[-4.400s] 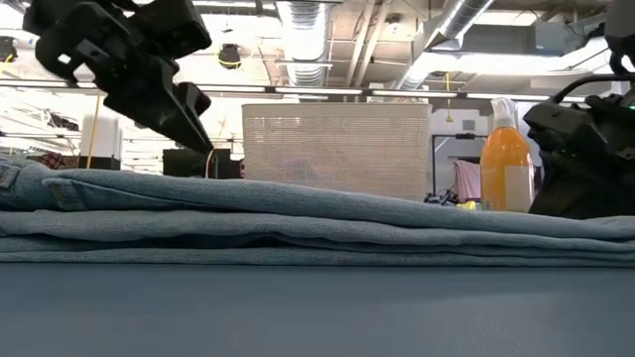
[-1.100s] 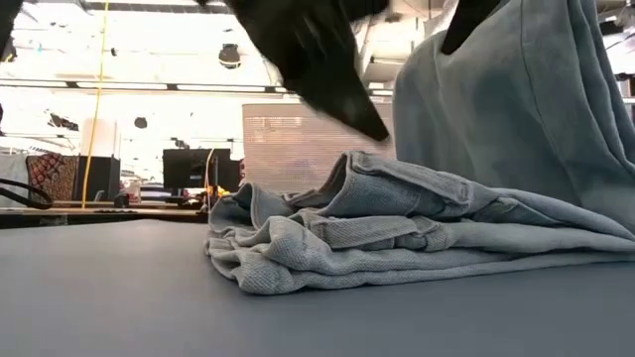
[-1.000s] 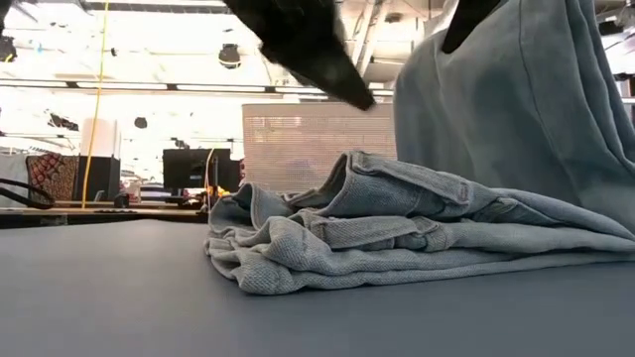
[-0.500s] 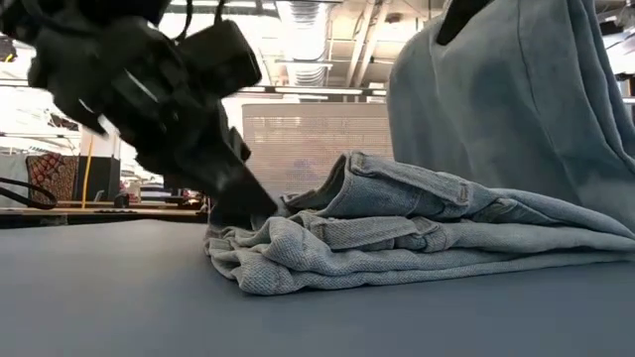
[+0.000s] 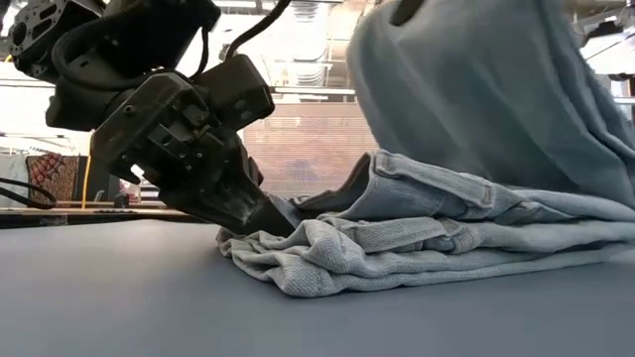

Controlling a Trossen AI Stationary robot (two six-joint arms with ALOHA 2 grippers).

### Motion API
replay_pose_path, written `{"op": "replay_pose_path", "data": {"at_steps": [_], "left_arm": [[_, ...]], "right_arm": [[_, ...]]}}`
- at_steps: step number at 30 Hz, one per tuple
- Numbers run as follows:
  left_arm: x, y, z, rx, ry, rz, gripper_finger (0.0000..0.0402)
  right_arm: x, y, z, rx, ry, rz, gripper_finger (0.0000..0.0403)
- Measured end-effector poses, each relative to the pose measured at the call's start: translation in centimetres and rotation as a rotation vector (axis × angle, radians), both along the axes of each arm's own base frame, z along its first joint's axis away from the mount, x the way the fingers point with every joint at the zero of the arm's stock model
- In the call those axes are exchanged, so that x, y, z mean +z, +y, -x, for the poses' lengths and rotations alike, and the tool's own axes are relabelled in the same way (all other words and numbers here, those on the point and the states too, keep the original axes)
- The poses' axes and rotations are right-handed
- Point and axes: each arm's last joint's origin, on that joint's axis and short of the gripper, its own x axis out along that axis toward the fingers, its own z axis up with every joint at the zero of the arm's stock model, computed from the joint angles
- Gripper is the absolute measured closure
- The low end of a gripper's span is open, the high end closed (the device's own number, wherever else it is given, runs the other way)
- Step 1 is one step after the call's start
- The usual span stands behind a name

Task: Fold Laundry from Bin
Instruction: Fold the blue pants

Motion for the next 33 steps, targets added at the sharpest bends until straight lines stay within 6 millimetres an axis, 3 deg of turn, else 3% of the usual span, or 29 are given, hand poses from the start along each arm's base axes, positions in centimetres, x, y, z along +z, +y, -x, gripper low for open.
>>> {"op": "replay_pose_path", "data": {"at_steps": [10,17,27,33], "left_arm": [[0.0,0.0,0.0,-0.008,0.000,-0.006,0.0401],[0.0,0.0,0.0,-0.021,0.001,-0.008,0.0401],[-0.1,-0.4,0.2,-0.049,0.012,-0.038,0.0401],[1.3,-0.6,0.8,-0.067,0.014,-0.099,0.0401]], "right_arm": [[-3.3,3.0,-6.3,0.055,0.020,0.023,0.0371],[-6.1,4.0,-9.9,0.013,0.059,0.012,0.0370],[-9.0,4.2,-10.6,-0.089,0.108,-0.017,0.0370],[-9.0,4.2,-10.3,-0.115,0.114,0.004,0.0370]]}}
